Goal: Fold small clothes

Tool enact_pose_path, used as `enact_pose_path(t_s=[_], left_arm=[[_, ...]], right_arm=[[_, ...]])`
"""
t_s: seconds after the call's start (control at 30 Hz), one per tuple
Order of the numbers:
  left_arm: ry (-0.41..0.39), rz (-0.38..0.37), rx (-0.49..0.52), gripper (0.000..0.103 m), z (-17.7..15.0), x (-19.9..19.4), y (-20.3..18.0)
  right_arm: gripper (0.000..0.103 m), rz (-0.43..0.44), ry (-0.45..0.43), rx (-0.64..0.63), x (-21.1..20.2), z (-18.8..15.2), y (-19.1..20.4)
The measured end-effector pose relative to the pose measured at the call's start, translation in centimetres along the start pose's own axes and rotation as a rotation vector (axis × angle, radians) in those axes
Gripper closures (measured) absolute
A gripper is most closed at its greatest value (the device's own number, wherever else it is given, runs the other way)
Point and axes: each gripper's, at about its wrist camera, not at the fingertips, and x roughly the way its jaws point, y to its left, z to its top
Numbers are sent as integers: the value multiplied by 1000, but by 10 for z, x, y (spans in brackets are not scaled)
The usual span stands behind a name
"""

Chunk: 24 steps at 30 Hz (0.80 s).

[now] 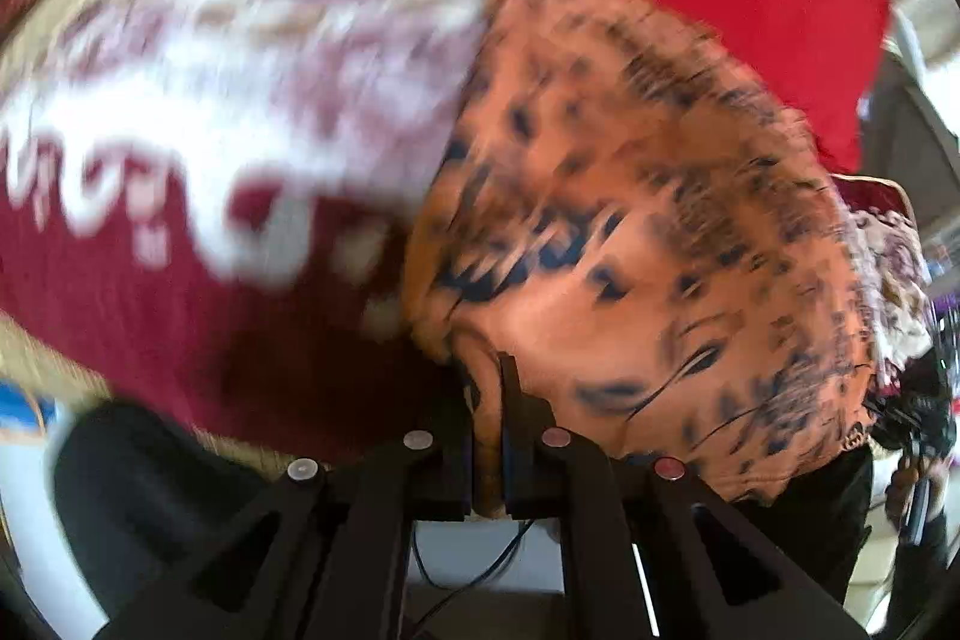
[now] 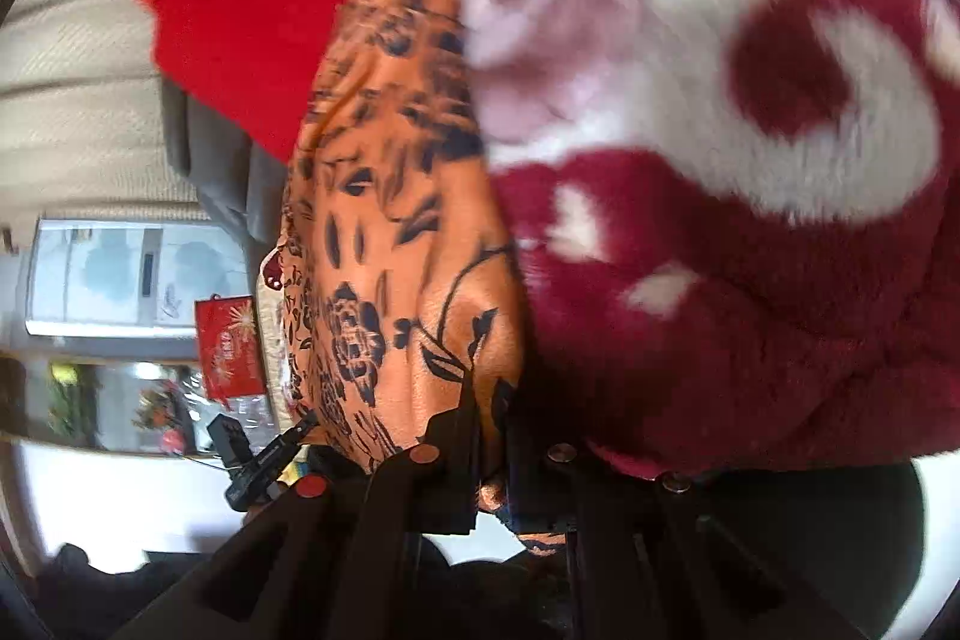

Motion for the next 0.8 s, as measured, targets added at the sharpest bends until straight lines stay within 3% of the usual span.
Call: enact_pose_path(t_s=[0.1,0.2,0.27,0.3,0.33,0.37,0.43,0.47,0.53,0.6,0.73,0.8], left_arm=[[-121,-83,54,96,60,-33,-19],[-267,-183,75,95,145,-44,-37],[-361,-187,62,89,194,-33,-40],[-372,-153,61,77,217,-17,-41],[-368,-113,49,46,232,0,-44],[-370,-30,38,17,249,19,-41],[-380,104,-16,16,258,43,-24],[-372,110,-54,16,253,45,-13],[-363,40,-112,16,228,43,16],[-343,66,-114,16,211,47,27],[-247,47,-74,16,195,75,25],[-210,40,-37,16,196,92,14]], right_arm=[[96,161,-68,-69,-15,34,43],[96,305,-242,-153,-40,117,94],[92,327,-368,-153,-46,172,109],[92,326,-402,-136,-42,194,111],[87,313,-421,-93,-33,217,109],[60,270,-435,-49,-23,235,104],[0,139,-483,4,-14,245,93],[0,121,-516,29,-12,240,85],[0,132,-495,27,-10,225,72],[0,64,-505,-8,-12,212,65],[0,40,-393,-64,11,219,72],[0,-17,-322,-133,31,233,79]])
